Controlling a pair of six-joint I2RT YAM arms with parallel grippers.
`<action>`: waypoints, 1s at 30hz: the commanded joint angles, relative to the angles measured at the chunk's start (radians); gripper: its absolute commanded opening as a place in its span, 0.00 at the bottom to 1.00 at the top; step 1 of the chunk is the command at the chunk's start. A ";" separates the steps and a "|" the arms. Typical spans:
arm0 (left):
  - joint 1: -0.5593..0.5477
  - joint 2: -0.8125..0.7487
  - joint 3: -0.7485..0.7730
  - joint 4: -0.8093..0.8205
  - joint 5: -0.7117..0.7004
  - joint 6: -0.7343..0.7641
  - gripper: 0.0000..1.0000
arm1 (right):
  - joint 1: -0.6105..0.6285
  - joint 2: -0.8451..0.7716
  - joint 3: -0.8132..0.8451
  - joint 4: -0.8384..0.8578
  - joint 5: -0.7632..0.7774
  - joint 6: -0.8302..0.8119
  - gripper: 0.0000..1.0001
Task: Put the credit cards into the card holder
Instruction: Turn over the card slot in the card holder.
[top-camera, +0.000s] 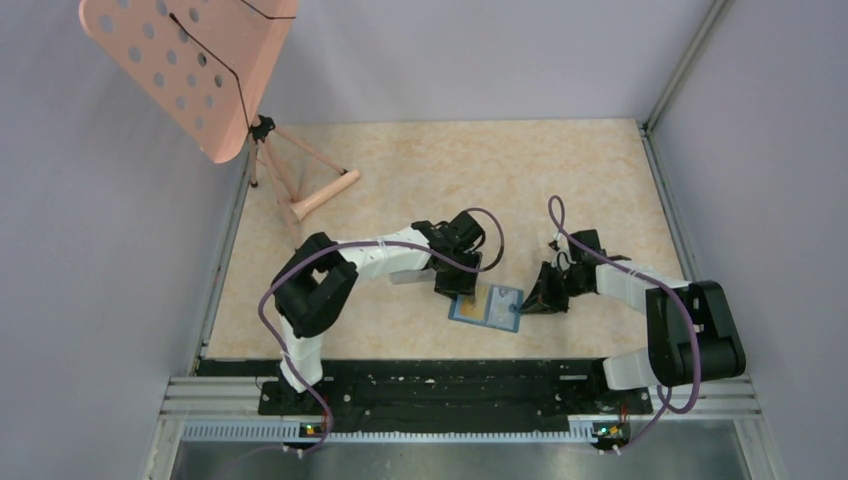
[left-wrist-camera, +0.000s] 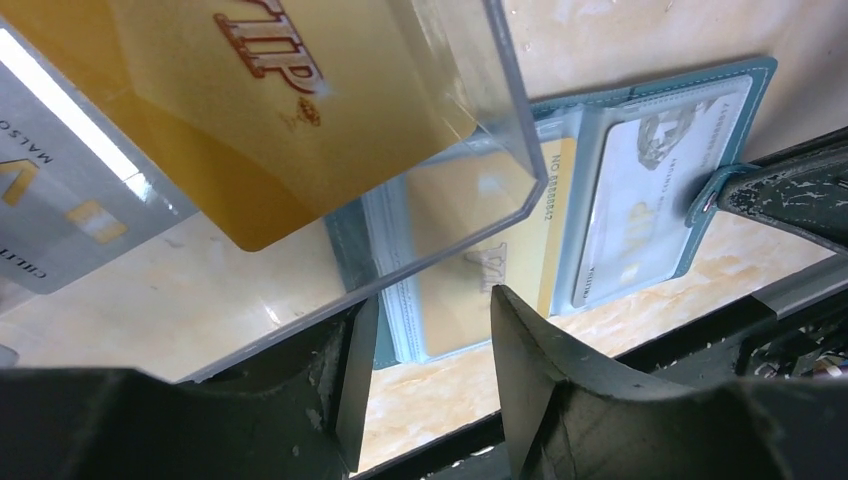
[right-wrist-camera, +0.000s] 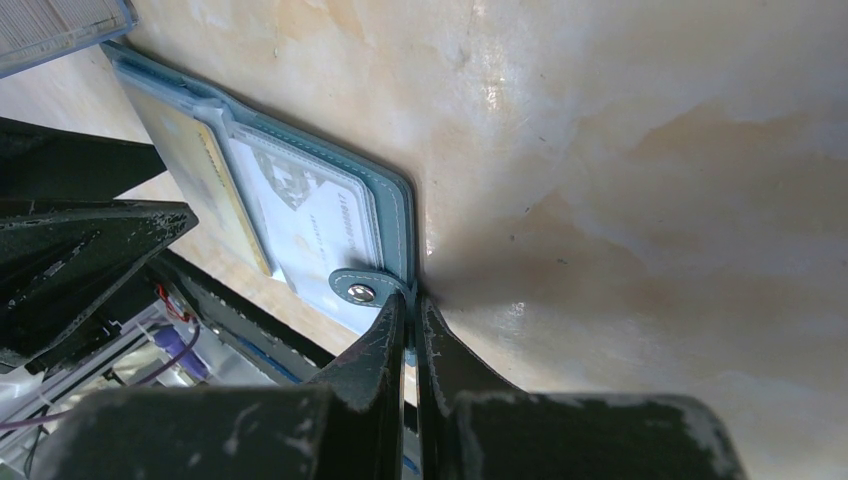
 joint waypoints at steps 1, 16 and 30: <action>-0.004 0.034 0.028 -0.011 0.010 0.014 0.49 | 0.005 0.008 0.032 0.000 0.013 -0.027 0.00; -0.022 -0.015 0.063 -0.056 -0.043 0.024 0.52 | 0.005 -0.122 0.110 -0.118 0.093 -0.042 0.35; -0.010 -0.046 0.013 0.049 0.068 -0.021 0.45 | 0.137 -0.102 0.119 0.076 -0.094 0.082 0.00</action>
